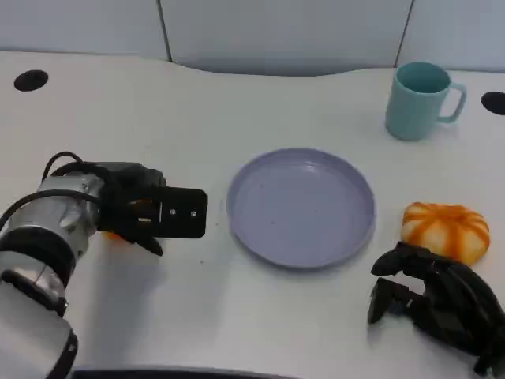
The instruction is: Grasp the bread from the table and place it into the plate.
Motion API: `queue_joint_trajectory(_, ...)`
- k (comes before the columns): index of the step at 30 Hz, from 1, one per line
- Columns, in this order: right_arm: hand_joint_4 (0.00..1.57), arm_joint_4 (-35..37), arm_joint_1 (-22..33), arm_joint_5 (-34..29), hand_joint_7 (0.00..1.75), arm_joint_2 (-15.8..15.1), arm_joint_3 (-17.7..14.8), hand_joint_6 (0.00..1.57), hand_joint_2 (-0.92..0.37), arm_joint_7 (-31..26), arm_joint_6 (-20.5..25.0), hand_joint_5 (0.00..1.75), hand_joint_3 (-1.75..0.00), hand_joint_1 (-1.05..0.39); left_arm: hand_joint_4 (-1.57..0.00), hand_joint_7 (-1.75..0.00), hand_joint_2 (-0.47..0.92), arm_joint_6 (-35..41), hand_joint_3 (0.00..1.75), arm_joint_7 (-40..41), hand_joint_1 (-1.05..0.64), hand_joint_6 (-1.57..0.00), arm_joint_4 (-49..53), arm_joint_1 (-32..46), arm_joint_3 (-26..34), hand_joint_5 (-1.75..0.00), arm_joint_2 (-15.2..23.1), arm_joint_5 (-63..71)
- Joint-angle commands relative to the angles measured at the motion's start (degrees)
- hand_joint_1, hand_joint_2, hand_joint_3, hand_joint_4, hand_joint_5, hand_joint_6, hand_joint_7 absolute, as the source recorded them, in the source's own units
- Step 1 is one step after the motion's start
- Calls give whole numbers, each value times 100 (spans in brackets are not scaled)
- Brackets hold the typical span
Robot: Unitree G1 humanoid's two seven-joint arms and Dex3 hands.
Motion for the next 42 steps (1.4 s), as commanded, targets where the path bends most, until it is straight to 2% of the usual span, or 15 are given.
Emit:
queue_joint_trajectory(1, 65, 136, 215, -11, 85, 1, 8, 78, -92, -3, 104, 151, -13, -50, 0, -3, 83, 148, 0, 99, -93, -20, 145, -107, -57, -17, -16, 13)
queue_joint_trajectory(16, 66, 89, 261, 81, 85, -13, -2, 79, -92, 117, 177, 153, -13, -48, 0, 0, 84, 273, 0, 592, -88, -14, 342, 7, -317, 0, -113, 151)
queue_joint_trajectory(26, 64, 73, 329, 51, 89, -21, 8, 78, -92, 160, 33, 156, -16, -49, -10, -1, 77, 264, 0, 1160, -77, -16, 406, 235, -394, -6, -125, 201)
queue_joint_trajectory(30, 59, 5, 378, 65, 99, -42, 13, 72, -92, 131, 100, 160, -16, -51, -22, -6, 70, 377, 0, 1438, -67, -27, 435, 341, -344, -13, -165, 188)
queue_joint_trajectory(32, 61, 29, 385, 73, 96, -40, -1, 73, -92, 125, 80, 153, -14, -50, -28, -9, 67, 394, 0, 1627, -60, -36, 441, 394, -362, -21, -174, 219)
queue_joint_trajectory(33, 61, 17, 393, 71, 95, -40, -1, 73, -92, 114, 77, 152, -14, -51, -27, -15, 66, 393, 0, 1692, -56, -41, 448, 419, -370, -33, -176, 228)
queue_joint_trajectory(34, 62, -4, 402, 66, 94, -41, 4, 74, -92, 101, 81, 151, -14, -51, -18, -50, 65, 393, 0, 1726, -53, -36, 456, 433, -374, -71, -178, 230)
queue_joint_trajectory(35, 62, -55, 416, 63, 94, -42, 14, 74, -92, 79, 113, 151, -14, -51, -13, -73, 65, 396, 0, 1776, -51, -28, 462, 450, -376, -89, -182, 230)
queue_joint_trajectory(36, 62, -85, 422, 81, 94, -39, 10, 75, -92, 81, 158, 151, -13, -51, -15, -95, 66, 390, 0, 1769, -49, -25, 468, 452, -371, -112, -181, 221)
queue_joint_trajectory(37, 62, -109, 428, 94, 94, -36, 9, 75, -92, 83, 192, 151, -13, -51, -18, -110, 68, 385, 1, 1760, -46, -24, 472, 452, -367, -127, -179, 211)
queue_joint_trajectory(38, 62, -111, 430, 100, 94, -38, 6, 75, -92, 102, 196, 151, -12, -51, -20, -114, 68, 335, 1, 1783, -45, -24, 473, 461, -351, -132, -169, 193)
queue_joint_trajectory(39, 62, -109, 431, 103, 94, -40, 3, 75, -92, 116, 195, 151, -13, -51, -32, -107, 69, 297, 1, 1800, -38, -30, 474, 466, -341, -134, -162, 181)
queue_joint_trajectory(41, 62, -127, 440, 107, 94, -44, 6, 75, -92, 119, 207, 152, -13, -50, -43, -108, 70, 242, 1, 1908, -29, -34, 468, 488, -262, -143, -167, 110)
queue_joint_trajectory(42, 62, -116, 439, 115, 94, -39, 0, 75, -92, 111, 207, 152, -13, -50, -43, -130, 71, 239, 1, 1979, -25, -31, 467, 493, -267, -157, -172, 126)
